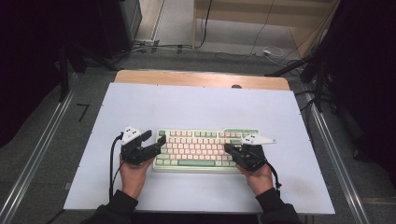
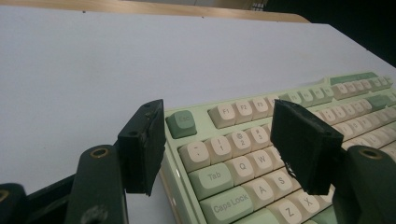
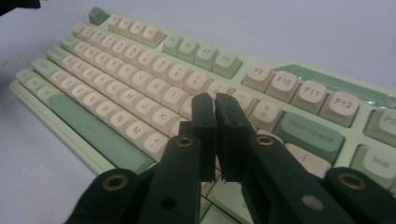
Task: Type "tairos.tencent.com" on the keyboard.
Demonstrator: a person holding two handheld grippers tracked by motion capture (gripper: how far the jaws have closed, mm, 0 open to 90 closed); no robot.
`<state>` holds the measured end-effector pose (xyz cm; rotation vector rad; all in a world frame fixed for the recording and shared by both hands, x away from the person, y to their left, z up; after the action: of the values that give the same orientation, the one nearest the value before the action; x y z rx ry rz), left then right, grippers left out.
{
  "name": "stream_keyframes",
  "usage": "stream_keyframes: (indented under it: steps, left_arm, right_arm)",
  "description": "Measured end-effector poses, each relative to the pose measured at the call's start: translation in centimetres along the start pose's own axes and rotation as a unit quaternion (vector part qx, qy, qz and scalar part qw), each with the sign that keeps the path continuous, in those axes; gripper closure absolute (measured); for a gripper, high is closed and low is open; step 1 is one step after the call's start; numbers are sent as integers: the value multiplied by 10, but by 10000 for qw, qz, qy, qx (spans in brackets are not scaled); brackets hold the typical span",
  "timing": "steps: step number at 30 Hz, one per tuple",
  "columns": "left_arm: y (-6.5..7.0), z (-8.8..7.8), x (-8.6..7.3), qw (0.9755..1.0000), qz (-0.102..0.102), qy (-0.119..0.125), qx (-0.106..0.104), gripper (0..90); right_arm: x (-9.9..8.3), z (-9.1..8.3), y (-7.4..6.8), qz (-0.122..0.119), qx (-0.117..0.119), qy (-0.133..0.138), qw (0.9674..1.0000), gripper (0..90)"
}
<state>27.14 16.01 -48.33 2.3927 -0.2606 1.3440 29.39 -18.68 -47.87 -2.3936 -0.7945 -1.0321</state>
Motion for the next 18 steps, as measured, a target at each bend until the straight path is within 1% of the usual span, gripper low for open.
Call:
stream_keyframes:
  steps: [3, 7, 13, 18]
  left_arm:
    - [0, 0, 0, 10000, -1, -3, -4, 362]
    - [0, 0, 0, 10000, 0, 4, -4, 363]
    - [0, 0, 0, 10000, 2, 5, -9, 363]
    - [0, 0, 0, 10000, 1, 5, -11, 363]
  right_arm:
    - [-2, 5, -4, -60, 99, -167, 9998, 874]
    - [-3, 9, -8, -178, 213, -304, 9992, 874]
    - [-4, 13, -12, -232, 253, -440, 9984, 874]
    - [-5, 15, -12, -264, 251, -494, 9981, 874]
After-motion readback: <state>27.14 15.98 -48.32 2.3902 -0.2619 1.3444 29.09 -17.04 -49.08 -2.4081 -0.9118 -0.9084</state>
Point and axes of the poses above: each handheld gripper's, and its own axes: z roughly forward along the jaws, x roughly out of its top, y roughly to its right, the point moved 1 cm from there along z, roughly forward along the jaws, and after that the axes turned 2 degrees about -y, right-handed, at the moved point
